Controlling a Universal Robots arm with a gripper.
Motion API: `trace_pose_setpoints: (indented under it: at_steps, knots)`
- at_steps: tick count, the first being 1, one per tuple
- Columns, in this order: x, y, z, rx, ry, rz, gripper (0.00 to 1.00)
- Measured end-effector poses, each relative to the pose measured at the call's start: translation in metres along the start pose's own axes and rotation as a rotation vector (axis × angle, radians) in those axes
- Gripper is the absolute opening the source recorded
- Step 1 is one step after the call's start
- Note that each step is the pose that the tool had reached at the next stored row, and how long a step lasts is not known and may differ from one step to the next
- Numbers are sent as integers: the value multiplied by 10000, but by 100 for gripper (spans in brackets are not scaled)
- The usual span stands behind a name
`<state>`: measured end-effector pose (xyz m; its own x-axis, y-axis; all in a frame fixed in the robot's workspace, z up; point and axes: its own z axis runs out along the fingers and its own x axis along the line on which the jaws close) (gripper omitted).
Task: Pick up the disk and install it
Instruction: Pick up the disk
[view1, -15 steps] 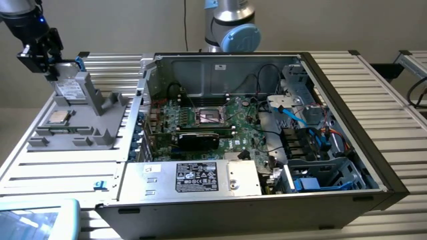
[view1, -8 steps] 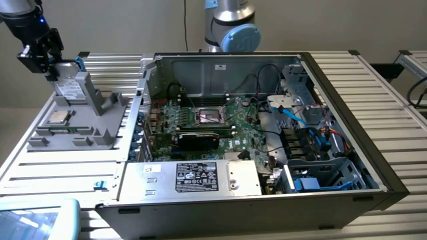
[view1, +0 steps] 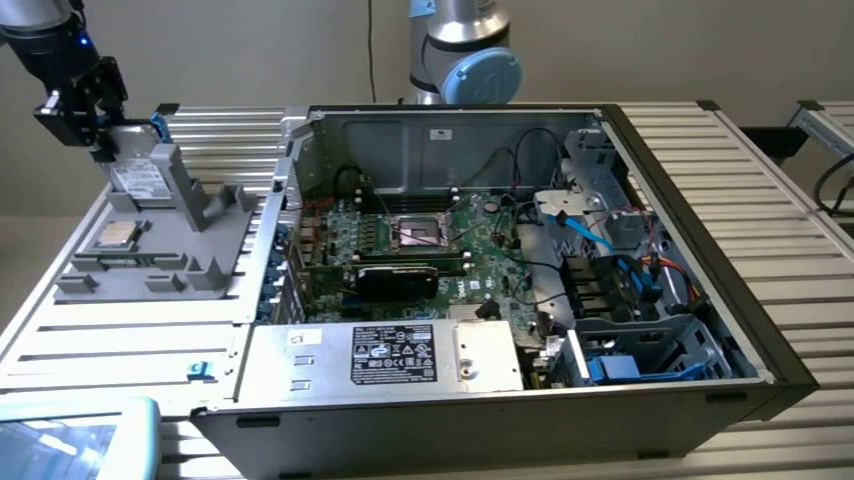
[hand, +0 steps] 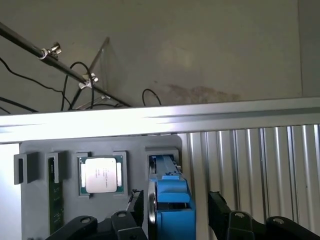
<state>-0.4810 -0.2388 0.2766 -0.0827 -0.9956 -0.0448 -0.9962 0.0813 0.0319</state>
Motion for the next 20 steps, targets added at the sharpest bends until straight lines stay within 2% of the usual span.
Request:
trace_pose_setpoints:
  at_steps: [4, 8, 16, 17, 19, 20]
  knots:
    - [0, 0, 0, 1, -1, 27, 63]
    - [1, 0, 0, -3, -56, 26, 63]
    - [1, 1, 0, -4, -56, 26, 63]
    - [1, 1, 0, -4, -52, 26, 61]
    - [2, 1, 1, -1, -31, 25, 48]
    - [2, 1, 1, 0, -17, 25, 48]
